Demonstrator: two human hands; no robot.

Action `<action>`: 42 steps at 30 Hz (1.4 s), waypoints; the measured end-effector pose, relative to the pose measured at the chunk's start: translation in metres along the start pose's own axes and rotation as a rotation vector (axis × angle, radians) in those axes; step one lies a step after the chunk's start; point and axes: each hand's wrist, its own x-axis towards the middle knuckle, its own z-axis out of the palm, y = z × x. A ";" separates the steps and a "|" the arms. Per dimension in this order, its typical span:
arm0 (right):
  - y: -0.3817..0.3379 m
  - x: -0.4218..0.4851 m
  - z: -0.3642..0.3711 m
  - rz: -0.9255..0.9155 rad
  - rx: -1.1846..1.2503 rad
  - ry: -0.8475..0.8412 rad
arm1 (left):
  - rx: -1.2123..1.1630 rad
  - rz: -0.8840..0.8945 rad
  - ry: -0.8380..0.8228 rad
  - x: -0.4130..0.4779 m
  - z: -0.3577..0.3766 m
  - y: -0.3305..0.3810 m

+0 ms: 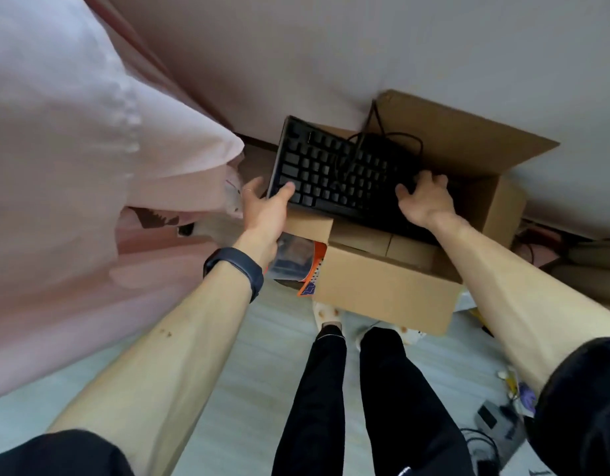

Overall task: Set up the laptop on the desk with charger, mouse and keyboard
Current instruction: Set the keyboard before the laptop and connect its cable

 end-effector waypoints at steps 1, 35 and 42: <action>-0.003 0.000 0.001 -0.014 -0.064 0.012 | 0.019 0.021 0.007 0.002 0.002 0.000; 0.037 -0.249 -0.081 0.096 0.717 0.083 | 0.853 0.674 0.078 -0.223 0.007 0.116; 0.019 -0.305 -0.099 0.058 0.753 0.098 | 0.977 0.835 0.071 -0.250 -0.014 0.157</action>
